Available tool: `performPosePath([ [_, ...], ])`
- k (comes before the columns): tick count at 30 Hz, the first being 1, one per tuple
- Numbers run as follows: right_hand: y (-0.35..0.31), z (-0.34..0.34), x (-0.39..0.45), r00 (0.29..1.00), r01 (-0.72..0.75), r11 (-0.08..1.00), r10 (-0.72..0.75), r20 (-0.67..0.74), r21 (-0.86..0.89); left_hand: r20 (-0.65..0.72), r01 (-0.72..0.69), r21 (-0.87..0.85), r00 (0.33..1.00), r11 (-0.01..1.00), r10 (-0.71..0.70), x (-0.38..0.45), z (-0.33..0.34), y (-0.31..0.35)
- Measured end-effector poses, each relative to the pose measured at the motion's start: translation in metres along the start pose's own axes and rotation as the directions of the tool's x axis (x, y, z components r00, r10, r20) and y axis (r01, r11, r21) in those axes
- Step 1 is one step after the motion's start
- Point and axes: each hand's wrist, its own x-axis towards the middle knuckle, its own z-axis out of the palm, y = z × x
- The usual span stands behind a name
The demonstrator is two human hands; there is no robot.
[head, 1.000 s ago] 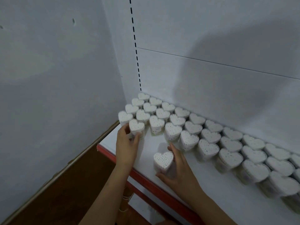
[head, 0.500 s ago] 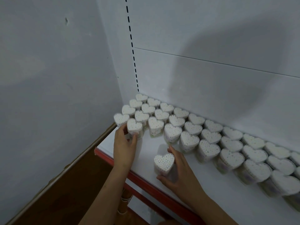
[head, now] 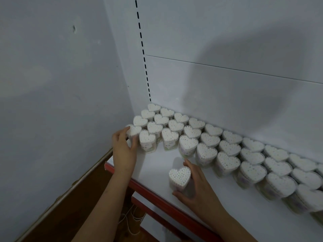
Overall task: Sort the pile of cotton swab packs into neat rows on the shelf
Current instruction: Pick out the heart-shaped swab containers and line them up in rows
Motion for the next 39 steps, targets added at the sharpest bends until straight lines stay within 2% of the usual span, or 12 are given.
performPosePath([
  [4, 0.000, 0.000, 0.002, 1.000, -0.003, 1.000, 0.003, -0.004, 0.001, 0.054, -0.089, 0.066, 0.995, 0.994, 0.086, 0.007, -0.007, -0.010],
  [10, 0.004, 0.003, 0.001, 1.000, -0.015, 1.000, 0.015, -0.010, 0.009, 0.109, -0.118, 0.087, 0.988, 0.989, 0.108, 0.016, -0.011, -0.014],
  [13, 0.002, 0.003, 0.001, 0.999, -0.028, 1.000, 0.028, -0.019, -0.003, 0.041, -0.127, 0.136, 0.992, 0.983, 0.123, 0.010, -0.014, -0.009],
  [16, 0.000, 0.003, 0.001, 0.999, -0.030, 0.999, 0.030, -0.027, -0.011, -0.042, -0.249, 0.242, 0.963, 0.938, 0.267, -0.002, -0.016, 0.006],
  [19, 0.001, 0.003, 0.001, 0.999, -0.019, 0.999, 0.018, -0.038, -0.031, 0.092, -0.400, 0.303, 0.916, 0.865, 0.391, -0.010, -0.011, 0.013],
  [21, -0.002, 0.002, 0.000, 0.998, -0.007, 0.998, 0.003, -0.060, -0.062, 0.107, -0.390, 0.264, 0.921, 0.882, 0.374, -0.015, -0.009, 0.018],
  [24, -0.013, 0.000, 0.002, 0.980, 0.000, 0.982, -0.037, -0.195, -0.187, 0.090, -0.282, 0.013, 0.956, 0.959, 0.280, -0.030, -0.016, 0.038],
  [26, -0.024, 0.001, 0.009, 0.961, -0.064, 0.982, 0.013, -0.276, -0.177, 0.215, -0.196, -0.117, 0.952, 0.974, 0.217, -0.045, -0.023, 0.054],
  [28, -0.035, 0.008, 0.019, 0.951, -0.082, 0.994, 0.057, -0.303, -0.072, 0.401, -0.137, -0.163, 0.896, 0.977, 0.193, -0.060, -0.024, 0.061],
  [30, -0.041, 0.018, 0.028, 0.955, -0.032, 0.999, 0.035, -0.296, 0.016, 0.489, -0.155, -0.176, 0.844, 0.972, 0.223, -0.072, -0.018, 0.058],
  [34, -0.041, 0.030, 0.038, 0.981, 0.009, 0.990, 0.019, -0.193, 0.139, 0.416, -0.271, -0.115, 0.860, 0.956, 0.294, -0.072, -0.006, 0.043],
  [39, -0.020, 0.016, 0.023, 0.995, -0.053, 0.993, 0.044, -0.089, -0.108, 0.420, -0.485, 0.089, 0.810, 0.870, 0.409, -0.051, -0.004, 0.036],
])
